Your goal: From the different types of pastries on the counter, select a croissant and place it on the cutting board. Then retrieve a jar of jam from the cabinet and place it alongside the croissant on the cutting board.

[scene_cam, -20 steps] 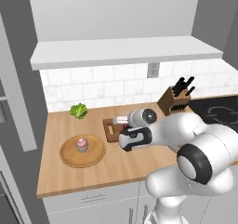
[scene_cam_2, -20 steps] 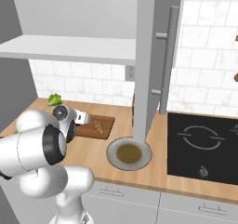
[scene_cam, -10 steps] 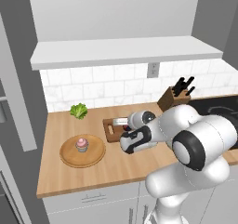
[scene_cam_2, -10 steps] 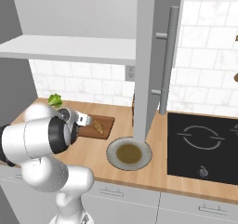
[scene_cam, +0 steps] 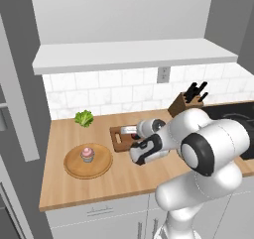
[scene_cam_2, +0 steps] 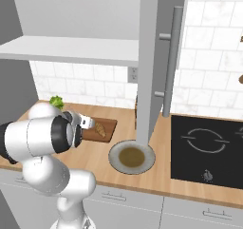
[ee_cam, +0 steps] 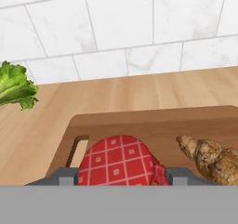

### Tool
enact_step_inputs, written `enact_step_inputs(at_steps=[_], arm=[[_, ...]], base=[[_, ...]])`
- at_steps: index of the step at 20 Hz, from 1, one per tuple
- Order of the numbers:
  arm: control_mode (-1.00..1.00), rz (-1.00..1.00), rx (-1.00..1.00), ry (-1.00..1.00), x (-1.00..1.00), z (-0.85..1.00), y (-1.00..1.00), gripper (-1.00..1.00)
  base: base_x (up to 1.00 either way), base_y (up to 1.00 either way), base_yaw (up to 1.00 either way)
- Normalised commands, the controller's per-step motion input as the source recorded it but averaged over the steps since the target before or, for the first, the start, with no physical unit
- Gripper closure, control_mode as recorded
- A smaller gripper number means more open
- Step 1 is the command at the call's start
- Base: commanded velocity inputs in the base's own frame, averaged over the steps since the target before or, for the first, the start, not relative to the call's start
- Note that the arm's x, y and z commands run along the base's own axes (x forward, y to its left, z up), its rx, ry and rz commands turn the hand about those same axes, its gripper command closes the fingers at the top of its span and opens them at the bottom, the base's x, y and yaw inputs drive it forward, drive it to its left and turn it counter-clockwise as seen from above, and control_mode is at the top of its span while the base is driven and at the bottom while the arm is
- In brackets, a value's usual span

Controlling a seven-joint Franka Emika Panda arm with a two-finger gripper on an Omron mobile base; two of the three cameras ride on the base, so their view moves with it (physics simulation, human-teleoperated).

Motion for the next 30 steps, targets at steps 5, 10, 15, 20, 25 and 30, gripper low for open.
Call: enact_step_inputs(at_steps=[5,10,15,20,25,30], arm=[[-1.00,0.00,0.00,0.00,0.00,0.00,0.00,1.00],[-1.00,0.00,0.00,0.00,0.00,0.00,0.04,-1.00],[-1.00,0.00,0.00,0.00,0.00,0.00,0.01,-1.00],[-1.00,0.00,0.00,0.00,0.00,0.00,0.00,-1.00],[-1.00,0.00,0.00,0.00,0.00,0.02,0.00,-1.00],[-1.00,-0.02,0.02,-0.06,-0.14,0.47,-0.01,-1.00]], base=[[0.00,0.00,0.00],[0.00,0.00,0.00],[0.00,0.00,0.00],[0.00,0.00,0.00],[0.00,0.00,0.00],[0.00,0.00,0.00]])
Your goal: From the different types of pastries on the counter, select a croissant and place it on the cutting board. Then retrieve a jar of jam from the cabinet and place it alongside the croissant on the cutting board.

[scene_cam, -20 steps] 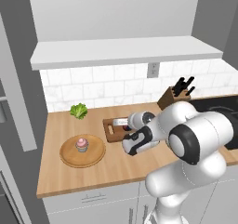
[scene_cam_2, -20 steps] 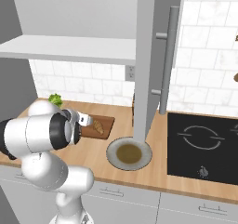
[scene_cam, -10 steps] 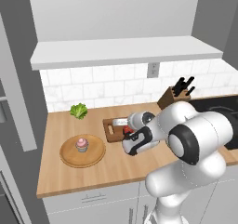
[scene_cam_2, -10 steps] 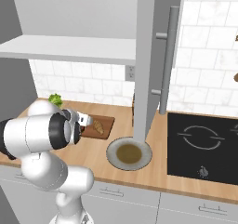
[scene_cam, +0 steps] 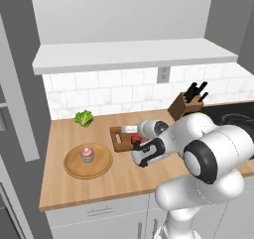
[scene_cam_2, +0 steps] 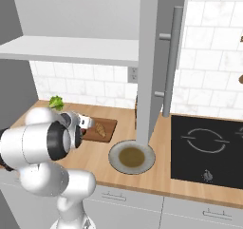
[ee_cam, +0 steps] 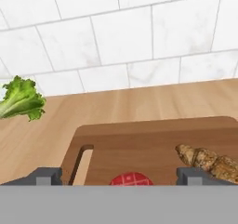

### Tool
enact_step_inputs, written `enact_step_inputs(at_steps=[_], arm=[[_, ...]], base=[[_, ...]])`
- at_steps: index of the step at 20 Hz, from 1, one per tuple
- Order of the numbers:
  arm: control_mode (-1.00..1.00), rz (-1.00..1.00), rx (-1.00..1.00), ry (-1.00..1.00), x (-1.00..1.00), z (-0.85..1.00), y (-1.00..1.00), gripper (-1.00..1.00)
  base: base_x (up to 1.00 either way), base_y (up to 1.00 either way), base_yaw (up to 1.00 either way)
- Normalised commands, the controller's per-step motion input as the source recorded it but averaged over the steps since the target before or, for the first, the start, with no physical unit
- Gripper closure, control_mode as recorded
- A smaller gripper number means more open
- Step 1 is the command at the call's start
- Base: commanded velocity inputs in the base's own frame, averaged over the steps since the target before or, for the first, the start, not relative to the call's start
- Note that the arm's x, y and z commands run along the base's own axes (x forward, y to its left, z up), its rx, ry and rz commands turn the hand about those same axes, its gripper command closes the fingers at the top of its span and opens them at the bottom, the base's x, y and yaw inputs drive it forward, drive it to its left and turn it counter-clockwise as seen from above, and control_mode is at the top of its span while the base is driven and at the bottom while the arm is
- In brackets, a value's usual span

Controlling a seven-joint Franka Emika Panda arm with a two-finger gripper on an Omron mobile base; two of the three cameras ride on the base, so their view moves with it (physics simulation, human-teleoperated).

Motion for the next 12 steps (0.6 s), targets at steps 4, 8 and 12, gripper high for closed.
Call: enact_step_inputs(at_steps=[4,8,12], arm=[[-1.00,-0.06,0.03,-0.09,-0.34,0.57,0.00,-1.00],[-1.00,-0.13,0.11,0.03,-0.26,0.48,-0.08,-1.00],[-1.00,-0.18,0.16,0.11,-0.09,0.42,-0.01,-1.00]], base=[[0.00,0.00,0.00],[0.00,0.00,0.00],[0.00,0.00,0.00]])
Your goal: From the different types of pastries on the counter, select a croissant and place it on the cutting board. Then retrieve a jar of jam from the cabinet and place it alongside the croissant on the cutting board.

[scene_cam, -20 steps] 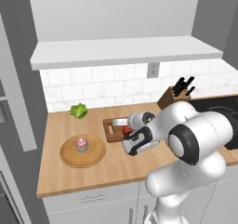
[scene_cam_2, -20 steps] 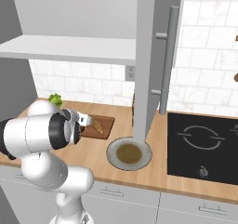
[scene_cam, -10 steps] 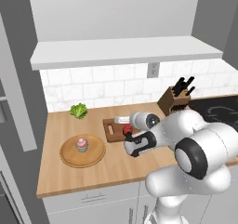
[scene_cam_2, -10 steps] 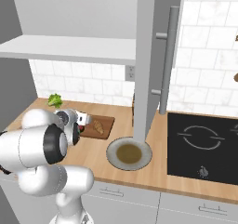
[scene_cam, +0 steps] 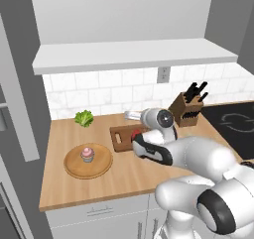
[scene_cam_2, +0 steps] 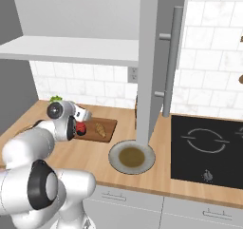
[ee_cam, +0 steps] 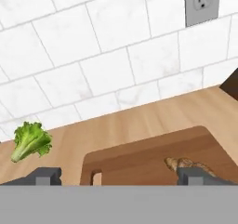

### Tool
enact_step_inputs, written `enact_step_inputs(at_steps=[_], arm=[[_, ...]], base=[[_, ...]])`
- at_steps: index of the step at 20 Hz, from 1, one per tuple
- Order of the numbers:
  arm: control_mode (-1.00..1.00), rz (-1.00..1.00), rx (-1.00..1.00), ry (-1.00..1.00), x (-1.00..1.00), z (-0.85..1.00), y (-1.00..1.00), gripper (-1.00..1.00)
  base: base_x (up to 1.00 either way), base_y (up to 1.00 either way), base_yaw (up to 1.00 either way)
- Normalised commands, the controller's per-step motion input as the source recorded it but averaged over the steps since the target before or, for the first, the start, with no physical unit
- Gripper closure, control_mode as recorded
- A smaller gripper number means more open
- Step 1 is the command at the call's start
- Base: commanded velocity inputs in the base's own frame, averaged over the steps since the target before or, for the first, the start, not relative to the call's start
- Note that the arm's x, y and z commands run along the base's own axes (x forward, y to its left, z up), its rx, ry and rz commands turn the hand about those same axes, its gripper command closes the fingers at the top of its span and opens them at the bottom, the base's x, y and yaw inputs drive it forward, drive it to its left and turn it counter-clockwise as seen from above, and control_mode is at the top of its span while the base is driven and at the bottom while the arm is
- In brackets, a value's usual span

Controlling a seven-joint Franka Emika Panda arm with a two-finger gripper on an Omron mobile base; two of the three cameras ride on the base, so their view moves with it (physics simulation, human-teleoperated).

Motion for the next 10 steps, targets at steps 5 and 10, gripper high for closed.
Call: enact_step_inputs(at_steps=[5,10], arm=[[-1.00,-0.13,0.14,0.21,-0.06,0.23,-0.05,-1.00],[-1.00,0.00,0.02,0.05,-0.02,0.00,0.00,-1.00]], base=[[0.00,0.00,0.00],[0.00,0.00,0.00]])
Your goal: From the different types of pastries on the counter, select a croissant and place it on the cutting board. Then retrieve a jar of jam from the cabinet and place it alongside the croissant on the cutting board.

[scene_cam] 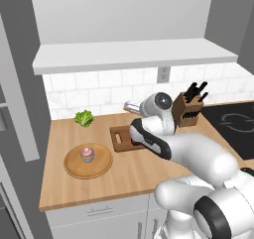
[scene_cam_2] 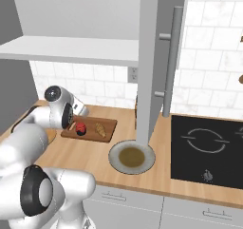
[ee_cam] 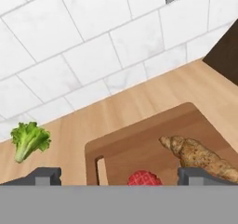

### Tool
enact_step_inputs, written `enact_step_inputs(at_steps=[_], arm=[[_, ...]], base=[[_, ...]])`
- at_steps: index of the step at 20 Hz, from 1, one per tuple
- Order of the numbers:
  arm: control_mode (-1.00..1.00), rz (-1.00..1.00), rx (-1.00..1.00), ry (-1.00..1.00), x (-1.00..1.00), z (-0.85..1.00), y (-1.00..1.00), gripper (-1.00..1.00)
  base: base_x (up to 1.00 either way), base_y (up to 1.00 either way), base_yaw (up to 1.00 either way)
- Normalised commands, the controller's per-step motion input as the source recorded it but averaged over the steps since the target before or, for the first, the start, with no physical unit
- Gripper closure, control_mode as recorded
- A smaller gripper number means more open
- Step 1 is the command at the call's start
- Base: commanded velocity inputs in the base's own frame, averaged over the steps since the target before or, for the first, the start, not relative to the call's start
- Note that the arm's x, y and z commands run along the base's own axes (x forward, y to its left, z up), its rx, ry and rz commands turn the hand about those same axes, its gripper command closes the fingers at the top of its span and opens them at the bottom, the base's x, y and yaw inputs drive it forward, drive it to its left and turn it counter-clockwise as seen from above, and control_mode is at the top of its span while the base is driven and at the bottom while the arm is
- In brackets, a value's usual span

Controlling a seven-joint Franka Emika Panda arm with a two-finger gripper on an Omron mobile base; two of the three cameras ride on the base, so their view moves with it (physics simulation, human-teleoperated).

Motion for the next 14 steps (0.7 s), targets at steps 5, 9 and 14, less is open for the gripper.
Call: enact_step_inputs(at_steps=[5,9,14], arm=[[-1.00,0.01,0.02,0.06,-0.42,0.00,-0.01,-1.00],[-1.00,0.00,0.04,-0.02,-0.30,0.06,-0.01,-1.00],[-1.00,0.01,0.08,0.00,-0.03,0.09,-0.07,-1.00]], base=[[0.00,0.00,0.00],[0.00,0.00,0.00],[0.00,0.00,0.00]])
